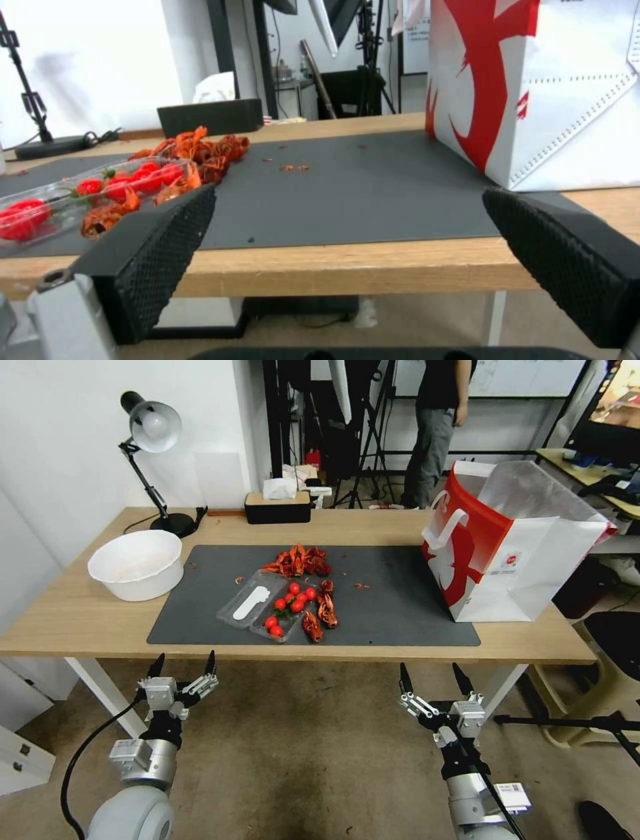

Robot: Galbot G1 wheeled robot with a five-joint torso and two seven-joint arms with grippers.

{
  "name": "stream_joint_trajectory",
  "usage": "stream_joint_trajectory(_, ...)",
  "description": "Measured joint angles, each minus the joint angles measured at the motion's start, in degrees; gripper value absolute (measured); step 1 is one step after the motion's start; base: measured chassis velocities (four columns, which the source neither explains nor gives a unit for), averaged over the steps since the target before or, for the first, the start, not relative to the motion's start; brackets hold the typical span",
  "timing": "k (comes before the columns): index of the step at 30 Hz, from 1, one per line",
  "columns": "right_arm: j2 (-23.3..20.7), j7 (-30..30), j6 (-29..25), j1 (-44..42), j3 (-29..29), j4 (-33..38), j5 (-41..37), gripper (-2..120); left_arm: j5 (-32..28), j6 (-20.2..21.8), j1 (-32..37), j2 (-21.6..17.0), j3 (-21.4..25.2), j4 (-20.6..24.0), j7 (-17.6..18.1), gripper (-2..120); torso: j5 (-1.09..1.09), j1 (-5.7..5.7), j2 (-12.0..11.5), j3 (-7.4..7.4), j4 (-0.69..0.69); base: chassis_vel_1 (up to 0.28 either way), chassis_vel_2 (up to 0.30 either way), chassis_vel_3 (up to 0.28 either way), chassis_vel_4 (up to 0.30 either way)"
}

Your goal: Pick up the trash from the table and place it into the takeout bag.

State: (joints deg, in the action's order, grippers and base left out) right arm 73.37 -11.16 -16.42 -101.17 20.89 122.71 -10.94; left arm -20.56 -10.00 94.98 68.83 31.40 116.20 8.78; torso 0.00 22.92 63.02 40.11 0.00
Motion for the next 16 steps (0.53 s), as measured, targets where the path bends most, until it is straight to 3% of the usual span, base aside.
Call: stream_joint_trajectory(16,0.02,0.02,0.05,-0.03,-0.02,-0.04,0.09,100,-0.02,-0.01,-0.05,-0.02,-0.05,-0.05,-0.01,100,0.00,0.00,0.00,0.00,0.00,0.000,0.000,0.000,0.000)
